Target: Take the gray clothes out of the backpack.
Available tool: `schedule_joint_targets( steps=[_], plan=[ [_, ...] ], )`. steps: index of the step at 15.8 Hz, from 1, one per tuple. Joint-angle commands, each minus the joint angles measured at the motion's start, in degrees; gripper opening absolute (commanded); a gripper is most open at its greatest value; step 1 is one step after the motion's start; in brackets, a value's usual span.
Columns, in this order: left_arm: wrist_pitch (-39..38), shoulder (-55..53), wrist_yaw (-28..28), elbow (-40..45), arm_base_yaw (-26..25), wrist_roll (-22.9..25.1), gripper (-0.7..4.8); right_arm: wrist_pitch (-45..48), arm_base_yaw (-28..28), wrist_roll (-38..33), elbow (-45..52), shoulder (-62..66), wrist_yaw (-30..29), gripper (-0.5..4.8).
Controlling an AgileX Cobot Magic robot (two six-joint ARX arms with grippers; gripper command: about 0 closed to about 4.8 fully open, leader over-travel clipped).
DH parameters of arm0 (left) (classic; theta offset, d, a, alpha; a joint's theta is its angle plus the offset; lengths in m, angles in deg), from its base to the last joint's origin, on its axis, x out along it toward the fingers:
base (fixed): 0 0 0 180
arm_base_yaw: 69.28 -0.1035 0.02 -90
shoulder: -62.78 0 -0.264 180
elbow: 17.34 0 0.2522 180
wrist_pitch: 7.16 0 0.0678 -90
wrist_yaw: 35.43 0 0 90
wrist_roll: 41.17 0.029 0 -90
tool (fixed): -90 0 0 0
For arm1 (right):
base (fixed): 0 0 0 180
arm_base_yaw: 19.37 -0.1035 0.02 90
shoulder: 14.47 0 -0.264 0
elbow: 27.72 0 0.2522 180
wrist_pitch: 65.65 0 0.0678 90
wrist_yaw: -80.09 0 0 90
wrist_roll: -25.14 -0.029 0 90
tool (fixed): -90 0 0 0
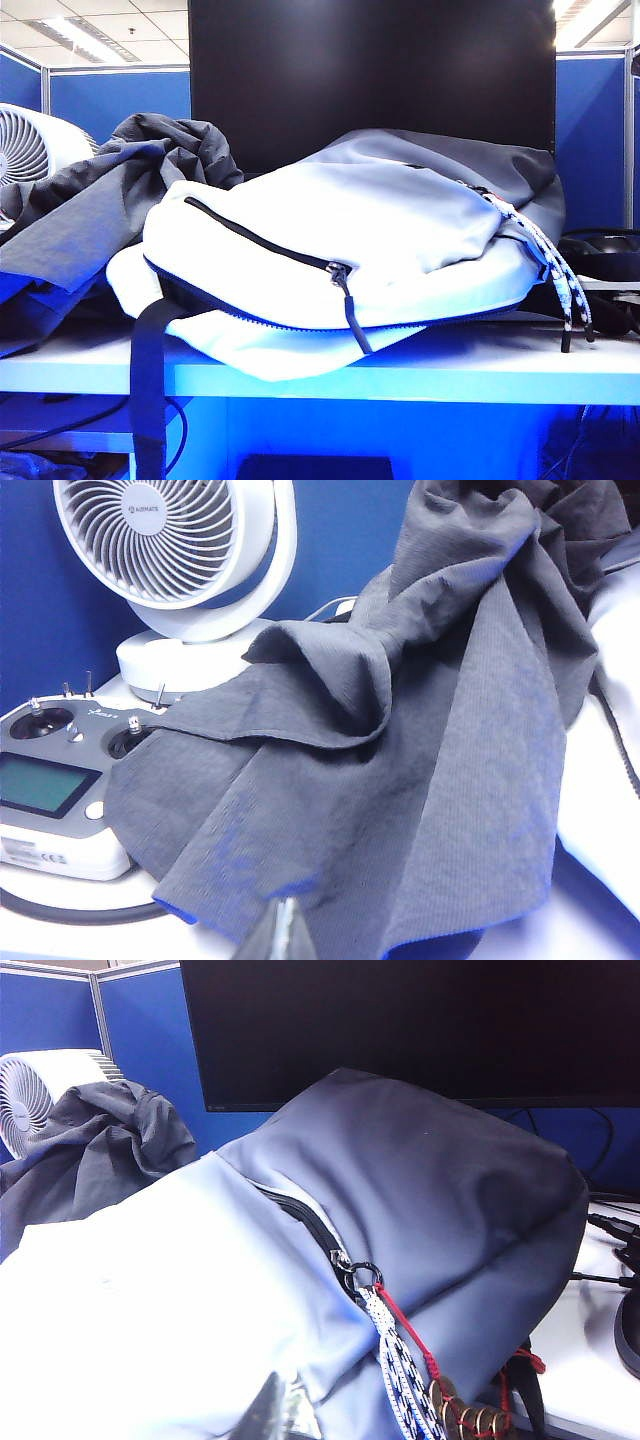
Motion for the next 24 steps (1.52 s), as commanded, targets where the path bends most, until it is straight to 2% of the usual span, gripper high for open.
schedule_joint_targets(
  steps=[1,3,5,7,9,13,15,24],
  plan=[
    [0.68,0.15,-0.17,-0.04,0.02,0.0,-0.01,0.7,-0.02,0.17,-0.26,-0.04,0.13,-0.05],
    [0.68,0.15,-0.17,-0.04,0.02,0.0,-0.01,0.11,0.11,0.2,-0.15,-0.15,0.13,-0.05],
    [0.68,0.15,-0.17,-0.04,0.02,0.0,-0.01,-3.17,2.56,2.16,0.39,-1.68,0.15,-0.05],
    [0.68,0.15,-0.15,-0.04,0.02,0.0,-0.01,-4.96,7.98,1.6,0.94,-1.92,-0.2,-0.05],
    [0.7,0.15,-0.17,-0.04,0.02,0.0,-0.01,-6.86,15.17,-0.24,0.94,-1.92,-2.99,-0.05],
    [0.7,0.15,-0.17,-0.04,0.02,0.0,-0.01,-6.91,24.5,-0.22,0.94,-1.92,-10.64,-0.05],
    [0.68,0.15,-0.17,-0.04,0.02,0.0,-0.01,-7.15,25.86,-0.24,0.94,-1.92,-12.28,-0.05],
    [0.68,0.15,-0.17,-0.04,0.02,0.0,-0.01,-10.4,27.82,-1.57,0.94,-1.92,-12.15,-0.05]
  ],
)
